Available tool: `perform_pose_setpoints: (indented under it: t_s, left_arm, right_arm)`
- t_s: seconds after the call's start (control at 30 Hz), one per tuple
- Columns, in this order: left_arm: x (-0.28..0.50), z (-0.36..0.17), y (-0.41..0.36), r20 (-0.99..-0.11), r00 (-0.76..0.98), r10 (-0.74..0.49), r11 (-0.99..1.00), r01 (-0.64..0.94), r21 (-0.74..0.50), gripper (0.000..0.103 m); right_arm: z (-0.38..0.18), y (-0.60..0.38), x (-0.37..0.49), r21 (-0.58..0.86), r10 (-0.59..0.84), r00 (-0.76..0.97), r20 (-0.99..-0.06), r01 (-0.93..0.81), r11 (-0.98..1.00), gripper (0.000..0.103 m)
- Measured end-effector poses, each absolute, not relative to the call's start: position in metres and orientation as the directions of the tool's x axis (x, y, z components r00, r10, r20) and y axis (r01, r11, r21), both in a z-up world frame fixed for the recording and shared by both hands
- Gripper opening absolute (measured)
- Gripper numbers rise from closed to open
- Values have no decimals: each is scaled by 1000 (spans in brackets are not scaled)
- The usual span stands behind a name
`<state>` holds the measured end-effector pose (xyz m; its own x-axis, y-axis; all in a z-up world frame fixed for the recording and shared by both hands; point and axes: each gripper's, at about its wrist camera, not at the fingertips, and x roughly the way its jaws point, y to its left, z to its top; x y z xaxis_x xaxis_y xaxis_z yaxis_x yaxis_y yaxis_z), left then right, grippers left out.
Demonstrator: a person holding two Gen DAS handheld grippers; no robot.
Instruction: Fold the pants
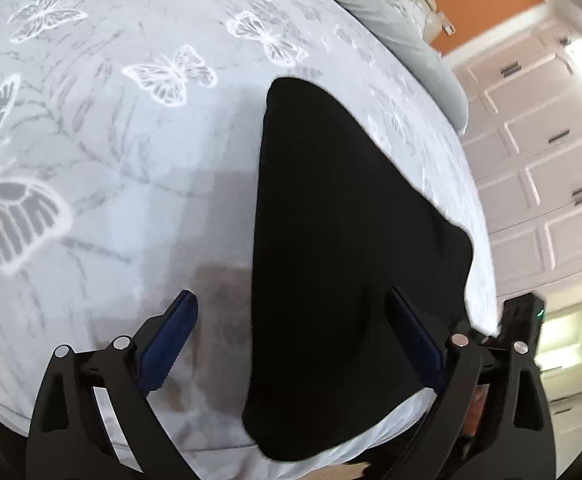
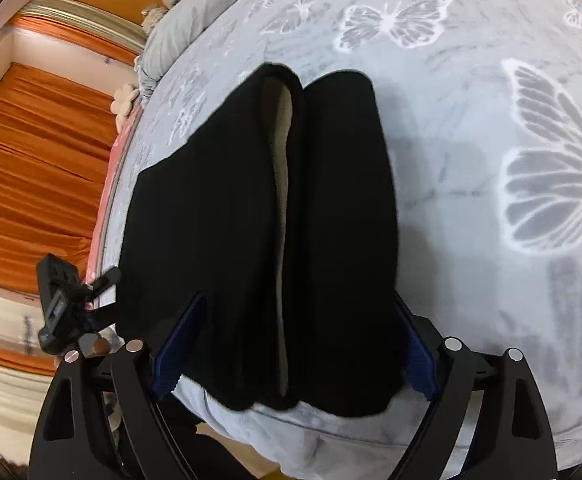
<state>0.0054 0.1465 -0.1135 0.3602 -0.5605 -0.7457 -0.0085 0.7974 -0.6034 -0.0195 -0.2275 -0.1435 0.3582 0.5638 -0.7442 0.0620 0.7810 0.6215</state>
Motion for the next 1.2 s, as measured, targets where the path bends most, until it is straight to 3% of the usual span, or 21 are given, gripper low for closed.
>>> perform_pose_setpoints:
  t_s: [0.1, 0.27, 0.33, 0.37, 0.4, 0.47, 0.53, 0.6, 0.67, 0.9, 1.03, 1.2]
  left_arm:
    - [9, -123, 138, -738, 319, -594, 776, -14, -630, 92]
    - [4, -124, 112, -778, 342, -527, 841, 80, -535, 91]
    - [3, -124, 104, -792, 356, -496, 864, 113, -490, 81]
    - [2, -122, 105, -797, 361, -484, 872, 132, -471, 77]
    - [0, -121, 103, -790, 362, -495, 868, 155, -472, 64]
    - [0, -120, 109, -787, 353, -506, 861, 153, -485, 60]
    - [0, -118, 107, -785, 358, -506, 860, 145, -489, 51]
    - [1, -115, 106, -779, 363, -512, 857, 149, -494, 42]
    - [0, -111, 105, -772, 367, -519, 853, 166, -495, 37]
    - [-17, -84, 112, -732, 360, -578, 815, 210, -540, 33]
    - [-23, -112, 113, -767, 290, -572, 819, 162, -550, 36]
    - [-20, -114, 106, -781, 313, -541, 840, 165, -516, 36]
  right_arm:
    - [-143, -216, -17, 601, 548, 360, -755, 44, 798, 87]
    - [-141, -207, -15, 610, 558, 360, -748, 39, 791, 88]
    - [-143, -216, -10, 618, 567, 364, -739, 32, 785, 90]
    - [-144, -214, -8, 628, 577, 370, -728, 24, 778, 95]
    - [-145, -210, -7, 641, 589, 376, -715, 16, 768, 98]
    - [-146, -215, -3, 629, 576, 387, -720, 15, 777, 98]
    - [-144, -210, -2, 582, 533, 396, -747, 4, 813, 88]
    - [-139, -211, -5, 574, 527, 409, -745, -10, 819, 55]
    - [-137, -215, -4, 623, 570, 412, -711, -5, 782, 47]
    - [-101, -214, -21, 634, 597, 457, -660, -88, 768, 42]
    - [-144, -215, -22, 642, 590, 378, -713, 15, 766, 47]
    - [-145, -204, -8, 634, 582, 383, -717, 12, 773, 48]
